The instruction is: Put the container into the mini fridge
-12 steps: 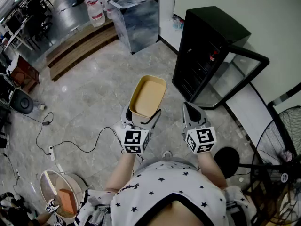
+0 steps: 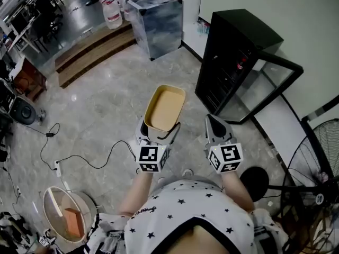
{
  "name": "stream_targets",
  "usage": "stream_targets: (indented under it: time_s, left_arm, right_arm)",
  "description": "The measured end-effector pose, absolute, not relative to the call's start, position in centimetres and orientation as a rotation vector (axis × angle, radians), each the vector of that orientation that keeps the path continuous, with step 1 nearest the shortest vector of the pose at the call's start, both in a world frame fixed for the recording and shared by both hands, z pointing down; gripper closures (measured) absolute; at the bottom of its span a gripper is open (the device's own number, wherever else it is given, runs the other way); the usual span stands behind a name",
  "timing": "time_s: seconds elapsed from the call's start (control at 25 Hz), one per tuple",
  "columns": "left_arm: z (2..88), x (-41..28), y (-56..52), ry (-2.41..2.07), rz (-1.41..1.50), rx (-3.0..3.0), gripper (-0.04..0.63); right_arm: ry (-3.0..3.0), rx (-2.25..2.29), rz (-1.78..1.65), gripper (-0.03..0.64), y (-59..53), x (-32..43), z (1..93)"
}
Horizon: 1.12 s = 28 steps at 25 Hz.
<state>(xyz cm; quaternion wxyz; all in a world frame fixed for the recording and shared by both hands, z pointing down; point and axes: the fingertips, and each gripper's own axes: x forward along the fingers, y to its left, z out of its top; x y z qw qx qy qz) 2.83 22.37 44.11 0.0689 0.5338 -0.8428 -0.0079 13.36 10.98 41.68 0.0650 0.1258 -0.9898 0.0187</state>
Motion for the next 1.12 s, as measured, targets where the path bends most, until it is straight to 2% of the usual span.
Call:
stream_targets:
  time_s: [0.76, 1.12]
  left_arm:
    - [44.9, 3.8, 19.3, -2.565, -0.001, 1.534, 0.057]
    - [45.0, 1.0, 15.1, -2.517, -0.015, 1.612, 0.057]
  right_arm:
    - [-2.986, 0.285, 0.087, 0.624, 7.7, 14.3, 42.7]
    - [-2.98, 0.341, 0.091, 0.624, 4.5, 11.4, 42.9]
